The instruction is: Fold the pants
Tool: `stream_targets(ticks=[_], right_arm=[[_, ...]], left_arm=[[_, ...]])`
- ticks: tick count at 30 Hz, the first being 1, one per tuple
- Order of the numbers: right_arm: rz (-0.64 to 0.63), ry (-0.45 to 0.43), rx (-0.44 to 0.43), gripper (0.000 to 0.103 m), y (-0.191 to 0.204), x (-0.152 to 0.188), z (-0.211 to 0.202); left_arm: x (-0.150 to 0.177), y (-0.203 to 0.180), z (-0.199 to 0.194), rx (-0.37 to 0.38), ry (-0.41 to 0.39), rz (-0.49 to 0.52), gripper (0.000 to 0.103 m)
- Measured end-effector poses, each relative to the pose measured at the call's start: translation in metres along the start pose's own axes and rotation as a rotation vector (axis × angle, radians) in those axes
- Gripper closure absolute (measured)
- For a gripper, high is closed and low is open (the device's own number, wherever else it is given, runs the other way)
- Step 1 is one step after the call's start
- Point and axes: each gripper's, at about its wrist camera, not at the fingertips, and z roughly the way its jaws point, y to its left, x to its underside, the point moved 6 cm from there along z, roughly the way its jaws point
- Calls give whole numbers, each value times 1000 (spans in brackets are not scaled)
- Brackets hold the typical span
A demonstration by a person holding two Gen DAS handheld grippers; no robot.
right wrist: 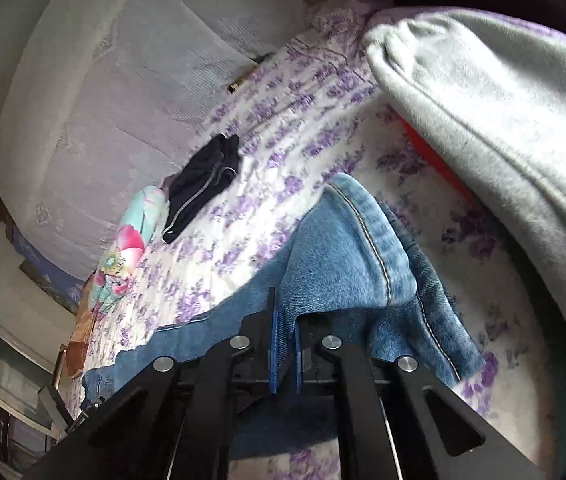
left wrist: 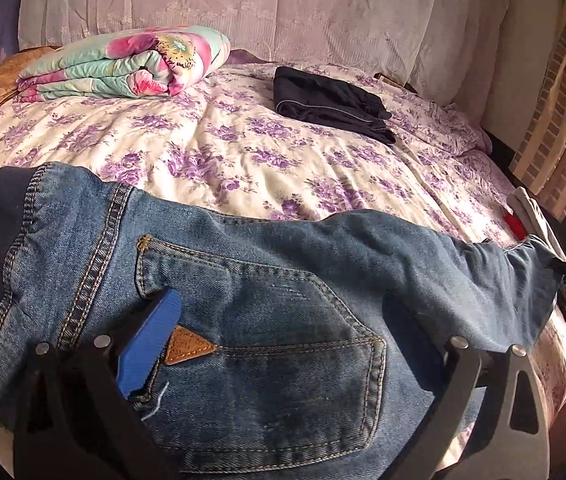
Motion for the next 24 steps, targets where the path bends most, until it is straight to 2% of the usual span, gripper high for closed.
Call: stream_targets(ticks=[2,4,5,6,8,9,10,14,17,19,21,22,23,24], right_arm=[[23,3,9,96,-10,10,-17],[55,93,79,92,-39,28,-6],[82,132,78,93,-53,38,1],[114,111,36,93,-58,40,-1],[165,92,6,84,-56,38,-13],[176,77,-11,60,-52,37,-21],[170,76,-10,40,-49,38,-26],[105,136,30,36,-42,51,-26],[135,132,19,29,-47,43,-8],[148,118,12,21,-47,29,9],[132,102,16,17,-42,16,24],[111,98,24,25,-38,13,30],[83,77,27,44,-33,9,31],[68,62,33,80,-29,5,29]], left_arm=[[0,1,-1,9,-5,-5,5],[0,-1,1,0,0,1,5],[0,0,1,-4,3,3,5],[0,0,2,-8,6,7,5],[1,0,1,-8,8,11,5],[1,0,1,-5,7,11,5],[1,0,-1,-1,1,9,5],[0,1,-25,68,-99,-29,5],[1,-10,-42,112,-150,-69,5],[0,-33,-43,144,-140,-28,5],[0,-60,-40,135,-125,58,5],[1,-76,-32,98,-113,122,5],[4,-85,-20,51,-83,177,5],[11,-91,-1,-15,-20,234,5]])
